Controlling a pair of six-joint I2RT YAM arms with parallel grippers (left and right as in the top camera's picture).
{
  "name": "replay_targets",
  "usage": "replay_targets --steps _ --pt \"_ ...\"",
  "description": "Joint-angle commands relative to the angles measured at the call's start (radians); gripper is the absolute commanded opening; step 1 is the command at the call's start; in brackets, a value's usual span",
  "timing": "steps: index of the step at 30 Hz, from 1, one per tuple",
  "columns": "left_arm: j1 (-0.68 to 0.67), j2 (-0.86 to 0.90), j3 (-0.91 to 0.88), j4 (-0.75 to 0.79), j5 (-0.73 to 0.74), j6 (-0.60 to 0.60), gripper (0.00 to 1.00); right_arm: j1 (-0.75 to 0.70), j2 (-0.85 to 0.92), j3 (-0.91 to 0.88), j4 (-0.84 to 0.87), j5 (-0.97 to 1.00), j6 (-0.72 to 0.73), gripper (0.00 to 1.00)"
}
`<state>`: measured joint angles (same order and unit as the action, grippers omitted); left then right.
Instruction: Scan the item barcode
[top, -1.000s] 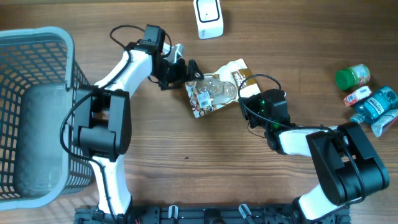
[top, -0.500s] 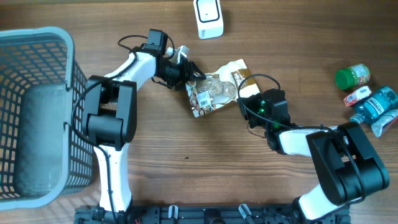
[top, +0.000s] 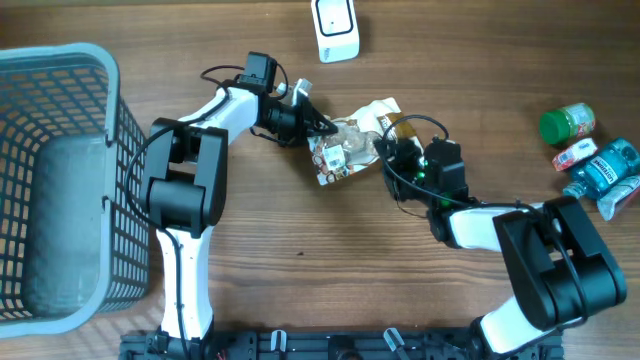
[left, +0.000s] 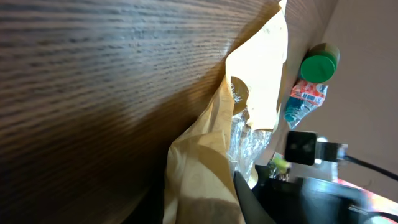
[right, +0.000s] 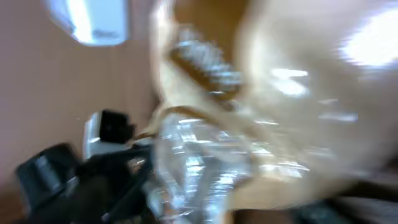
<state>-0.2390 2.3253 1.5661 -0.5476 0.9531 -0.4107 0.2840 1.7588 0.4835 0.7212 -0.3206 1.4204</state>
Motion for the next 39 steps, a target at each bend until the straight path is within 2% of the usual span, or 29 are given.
replay_targets --steps 1,3,6,11,19,21,23,29,34,35,38,39 --pt "-0.009 0.030 -0.010 -0.010 0.002 -0.018 0.17 -0.004 0.021 -0.012 -0.014 -0.100 -0.014 1.00" --pt "-0.008 0.030 -0.010 -0.010 0.037 -0.021 0.16 -0.004 0.021 -0.013 -0.039 -0.075 0.001 1.00" --pt "-0.008 0.030 -0.010 -0.033 0.053 -0.024 0.13 -0.003 0.021 -0.013 -0.151 0.101 0.098 1.00" --pt "-0.008 0.030 -0.010 -0.077 0.093 -0.024 0.13 -0.003 0.021 -0.012 -0.115 0.256 0.102 1.00" --pt "-0.008 0.029 -0.010 -0.085 0.184 -0.077 0.11 0.008 0.022 -0.012 -0.120 0.237 0.127 1.00" --pt "-0.008 0.029 -0.010 -0.086 0.210 -0.105 0.09 0.031 0.022 -0.012 -0.159 0.180 0.128 1.00" --pt "-0.008 0.029 -0.010 -0.085 0.222 -0.130 0.08 0.056 0.022 -0.013 -0.229 0.162 0.193 1.00" --pt "-0.008 0.029 -0.010 -0.093 0.225 -0.174 0.08 0.073 0.022 -0.012 -0.233 0.276 0.342 1.00" --pt "-0.008 0.029 -0.010 -0.097 0.229 -0.186 0.08 0.073 0.023 -0.012 -0.230 0.343 0.363 0.99" --pt "-0.008 0.029 -0.010 -0.097 0.229 -0.199 0.08 0.073 0.026 -0.012 -0.218 0.349 0.359 0.95" --pt "-0.008 0.029 -0.010 -0.097 0.229 -0.204 0.08 0.073 0.068 -0.011 -0.128 0.326 0.328 0.61" --pt "-0.008 0.029 -0.010 -0.098 0.229 -0.206 0.08 0.073 0.084 -0.011 -0.100 0.312 0.328 0.55"
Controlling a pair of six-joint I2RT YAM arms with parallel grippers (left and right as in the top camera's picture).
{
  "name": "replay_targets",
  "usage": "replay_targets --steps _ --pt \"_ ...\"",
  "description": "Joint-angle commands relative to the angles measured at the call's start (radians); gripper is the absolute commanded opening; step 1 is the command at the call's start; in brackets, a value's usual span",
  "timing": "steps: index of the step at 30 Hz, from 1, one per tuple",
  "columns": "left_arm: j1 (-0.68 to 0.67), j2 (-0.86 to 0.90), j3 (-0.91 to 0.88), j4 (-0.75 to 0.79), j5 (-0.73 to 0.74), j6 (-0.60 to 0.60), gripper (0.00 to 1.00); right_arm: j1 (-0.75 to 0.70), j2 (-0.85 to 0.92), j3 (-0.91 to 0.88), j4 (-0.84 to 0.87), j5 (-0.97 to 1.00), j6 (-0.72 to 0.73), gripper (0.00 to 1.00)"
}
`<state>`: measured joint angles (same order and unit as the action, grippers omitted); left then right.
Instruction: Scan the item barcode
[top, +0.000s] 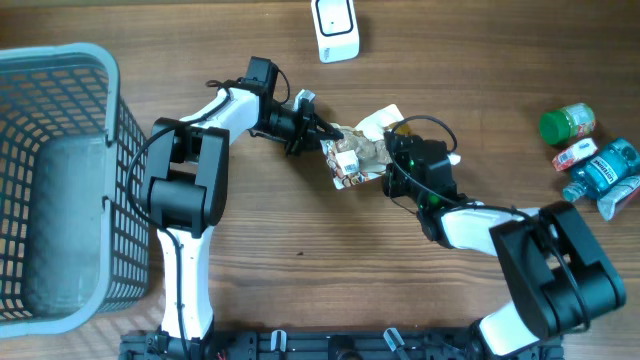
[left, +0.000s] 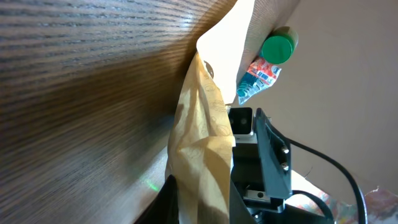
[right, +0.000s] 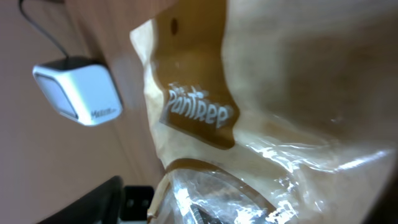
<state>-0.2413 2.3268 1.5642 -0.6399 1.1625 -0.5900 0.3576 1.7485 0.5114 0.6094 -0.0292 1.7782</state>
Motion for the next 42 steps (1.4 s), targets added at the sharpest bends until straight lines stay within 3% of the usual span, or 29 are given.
replay_targets --steps 1,5,8,13,16,17,19,20,24,30,33,37,42 --pt "-0.006 0.028 -0.008 -0.006 0.020 -0.029 0.08 0.000 0.110 -0.039 0.044 0.009 -0.045 0.55" --pt "-0.006 0.028 -0.008 -0.008 0.047 -0.029 0.08 0.000 0.181 -0.024 0.203 -0.040 -0.164 0.50" --pt "-0.006 0.028 -0.008 -0.008 0.053 -0.028 0.09 -0.001 0.189 -0.003 0.212 -0.048 -0.240 0.34" --pt "-0.006 0.028 -0.008 -0.008 0.051 -0.028 0.13 -0.003 0.189 0.000 0.266 -0.102 -0.314 0.23" --pt "-0.005 0.028 -0.008 -0.007 0.014 -0.024 0.42 -0.013 0.189 0.000 0.293 -0.155 -0.397 0.20" --pt "-0.005 0.028 -0.008 -0.007 -0.011 -0.021 0.62 -0.027 0.189 0.000 0.331 -0.196 -0.463 0.20" --pt "-0.005 0.028 -0.008 -0.006 -0.055 -0.016 0.91 -0.061 0.189 0.000 0.414 -0.287 -0.557 0.20" --pt "-0.005 0.028 -0.008 -0.002 -0.074 -0.016 1.00 -0.080 0.189 0.000 0.446 -0.335 -0.582 0.18" --pt "0.032 0.028 -0.008 0.005 -0.108 0.015 1.00 -0.196 0.189 0.000 0.463 -0.501 -0.648 0.12" --pt "0.121 0.028 -0.008 -0.002 -0.162 0.062 1.00 -0.246 0.143 0.000 0.587 -0.633 -0.681 0.13" --pt "0.125 0.023 -0.008 -0.007 -0.218 0.062 1.00 -0.256 0.039 0.007 0.575 -0.681 -0.684 0.13" --pt "0.095 -0.040 -0.008 -0.004 -0.262 0.063 1.00 -0.261 -0.161 0.029 0.356 -0.678 -0.717 0.10" --pt "0.069 -0.302 -0.008 -0.006 -0.437 0.063 1.00 -0.261 -0.476 0.090 -0.059 -0.630 -0.914 0.11"
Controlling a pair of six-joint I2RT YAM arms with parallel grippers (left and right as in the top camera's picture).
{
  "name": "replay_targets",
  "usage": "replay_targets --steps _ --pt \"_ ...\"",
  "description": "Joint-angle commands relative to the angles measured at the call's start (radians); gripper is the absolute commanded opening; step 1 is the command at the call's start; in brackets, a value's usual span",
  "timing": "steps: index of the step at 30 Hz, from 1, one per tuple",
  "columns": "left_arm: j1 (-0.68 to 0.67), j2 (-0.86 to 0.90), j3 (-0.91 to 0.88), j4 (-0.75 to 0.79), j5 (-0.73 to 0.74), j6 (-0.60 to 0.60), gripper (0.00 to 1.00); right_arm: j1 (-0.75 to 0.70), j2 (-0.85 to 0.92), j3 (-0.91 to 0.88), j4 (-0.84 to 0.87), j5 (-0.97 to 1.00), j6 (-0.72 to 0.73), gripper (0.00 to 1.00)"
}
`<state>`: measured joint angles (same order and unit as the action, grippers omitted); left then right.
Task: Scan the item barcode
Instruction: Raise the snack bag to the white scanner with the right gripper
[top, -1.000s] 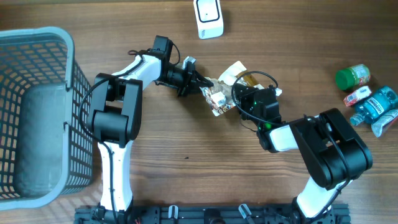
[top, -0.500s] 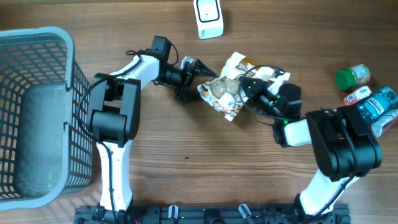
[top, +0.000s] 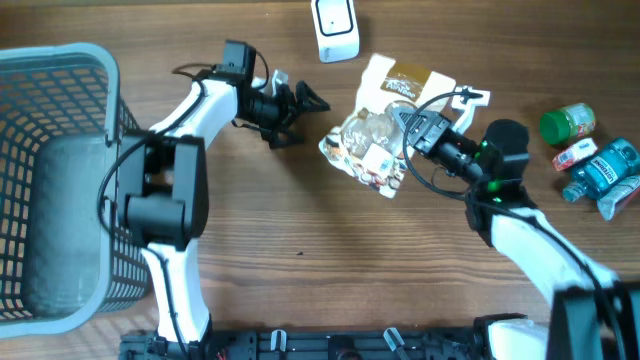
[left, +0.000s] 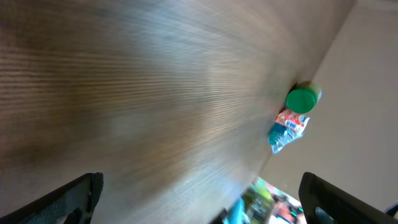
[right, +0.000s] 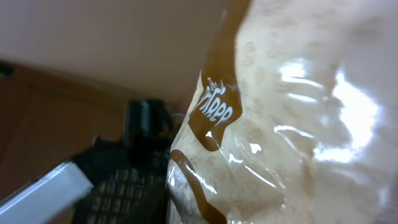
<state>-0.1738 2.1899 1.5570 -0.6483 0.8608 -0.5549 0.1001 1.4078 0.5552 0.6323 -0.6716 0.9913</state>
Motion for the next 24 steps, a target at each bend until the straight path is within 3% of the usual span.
replay_targets --steps 1,5,10,14,19,22,24 --pt "0.002 -0.216 0.000 -0.003 -0.166 0.031 1.00 -0.003 -0.183 0.048 -0.114 0.013 -0.111 0.11" --pt "0.002 -0.335 -0.001 -0.048 -0.253 0.031 1.00 -0.003 -0.301 0.048 -0.178 0.019 -0.040 0.10" --pt "0.002 -0.411 -0.001 -0.105 -0.261 0.074 1.00 -0.003 -0.319 0.048 -0.228 0.001 -0.054 0.11" --pt "0.002 -0.481 -0.001 -0.106 -0.320 0.168 1.00 -0.003 -0.317 0.086 -0.213 0.032 -0.346 0.10" --pt "0.002 -0.577 -0.001 -0.113 -0.483 0.182 1.00 0.004 -0.250 0.238 -0.286 0.157 -0.473 0.06" --pt "0.002 -0.648 -0.001 -0.116 -0.565 0.182 1.00 0.047 -0.106 0.351 -0.291 0.352 -0.573 0.05" --pt "0.002 -0.699 0.000 -0.117 -0.631 0.182 1.00 0.111 0.039 0.468 -0.318 0.444 -0.717 0.05"
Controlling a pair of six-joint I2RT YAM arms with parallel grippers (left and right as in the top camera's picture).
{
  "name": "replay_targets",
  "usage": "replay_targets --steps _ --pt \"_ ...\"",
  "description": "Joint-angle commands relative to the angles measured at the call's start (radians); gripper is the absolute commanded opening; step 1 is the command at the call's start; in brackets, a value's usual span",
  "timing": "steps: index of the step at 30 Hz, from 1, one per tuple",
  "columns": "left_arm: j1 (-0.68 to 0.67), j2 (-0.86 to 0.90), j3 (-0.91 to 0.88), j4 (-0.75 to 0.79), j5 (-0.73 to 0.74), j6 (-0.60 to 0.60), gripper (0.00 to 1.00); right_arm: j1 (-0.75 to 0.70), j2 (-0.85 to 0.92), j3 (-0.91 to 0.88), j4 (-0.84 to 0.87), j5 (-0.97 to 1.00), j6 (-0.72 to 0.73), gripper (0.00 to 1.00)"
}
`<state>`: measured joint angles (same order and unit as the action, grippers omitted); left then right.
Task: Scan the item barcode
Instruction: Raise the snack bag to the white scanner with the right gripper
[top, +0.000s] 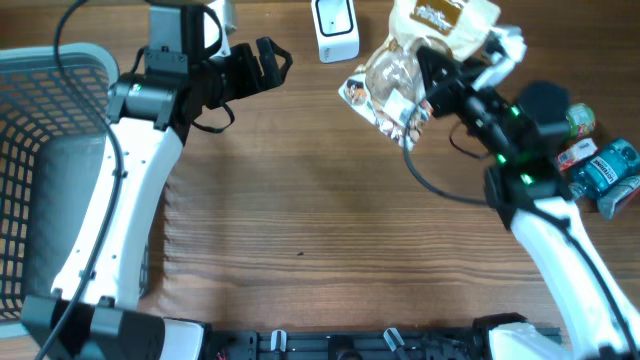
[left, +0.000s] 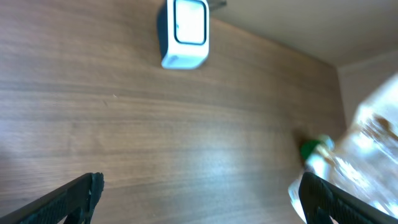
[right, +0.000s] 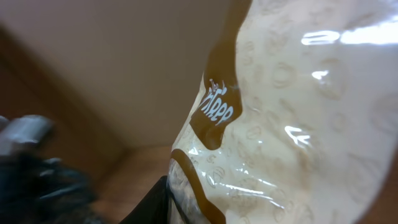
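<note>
A beige and clear snack bag (top: 405, 60) with a brown label hangs in the air at the table's far right, and my right gripper (top: 437, 75) is shut on it. The bag fills the right wrist view (right: 286, 118), one dark finger (right: 158, 199) at its lower edge. The white barcode scanner (top: 335, 22) stands at the far edge, just left of the bag. My left gripper (top: 266, 62) is open and empty, raised left of the scanner. The left wrist view looks down on the scanner (left: 184, 32), with the bag (left: 373, 143) at its right edge.
A grey mesh basket (top: 20, 70) fills the left side of the table. A green-capped jar (top: 578, 118) and blue bottles (top: 605, 170) lie at the right edge, behind my right arm.
My right gripper has lifted the bag higher and farther back, beside the scanner. My left arm has risen and pulled back left, its wrist camera facing down on the scanner.
Both grippers were on the bag at mid-table, and still held it a moment later. Then the left gripper was open and away to the left, with the bag in the right gripper alone. Now the right gripper holds it up beside the scanner.
</note>
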<state>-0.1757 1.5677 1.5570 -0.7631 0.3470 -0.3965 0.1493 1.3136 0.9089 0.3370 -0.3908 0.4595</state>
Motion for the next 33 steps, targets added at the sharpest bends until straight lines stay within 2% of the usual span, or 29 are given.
replay_targets --steps 1,5,9,11,14,16,19,21,26,30,33 --pt "0.004 -0.092 -0.001 -0.005 -0.145 0.023 1.00 0.085 0.187 0.174 -0.053 0.219 -0.247 0.05" --pt "0.004 -0.113 -0.001 -0.024 -0.225 0.023 1.00 0.157 0.409 0.454 -0.184 0.402 -0.493 0.05" --pt "0.004 -0.113 -0.001 -0.028 -0.282 0.023 1.00 0.167 0.555 0.666 -0.204 0.539 -0.731 0.05" --pt "0.004 -0.113 -0.001 -0.029 -0.309 0.023 1.00 0.188 0.598 0.731 -0.188 0.616 -0.948 0.05" --pt "0.004 -0.113 -0.001 -0.028 -0.324 0.023 1.00 0.225 0.632 0.740 -0.086 0.665 -1.223 0.05" --pt "0.004 -0.113 -0.001 -0.028 -0.323 0.023 1.00 0.251 0.695 0.740 0.047 0.704 -1.427 0.05" --pt "0.003 -0.113 -0.001 -0.048 -0.323 0.023 1.00 0.263 0.803 0.740 0.242 0.727 -1.609 0.05" --pt "0.004 -0.113 -0.001 -0.079 -0.323 0.023 1.00 0.263 0.876 0.743 0.359 0.717 -1.691 0.05" --pt "0.004 -0.113 -0.001 -0.084 -0.323 0.023 1.00 0.263 1.023 0.816 0.436 0.625 -1.825 0.05" --pt "0.004 -0.113 -0.001 -0.084 -0.323 0.023 1.00 0.263 1.106 0.929 0.436 0.588 -1.783 0.05" --pt "0.004 -0.113 -0.001 -0.084 -0.323 0.023 1.00 0.263 1.143 0.982 0.405 0.465 -1.773 0.05"
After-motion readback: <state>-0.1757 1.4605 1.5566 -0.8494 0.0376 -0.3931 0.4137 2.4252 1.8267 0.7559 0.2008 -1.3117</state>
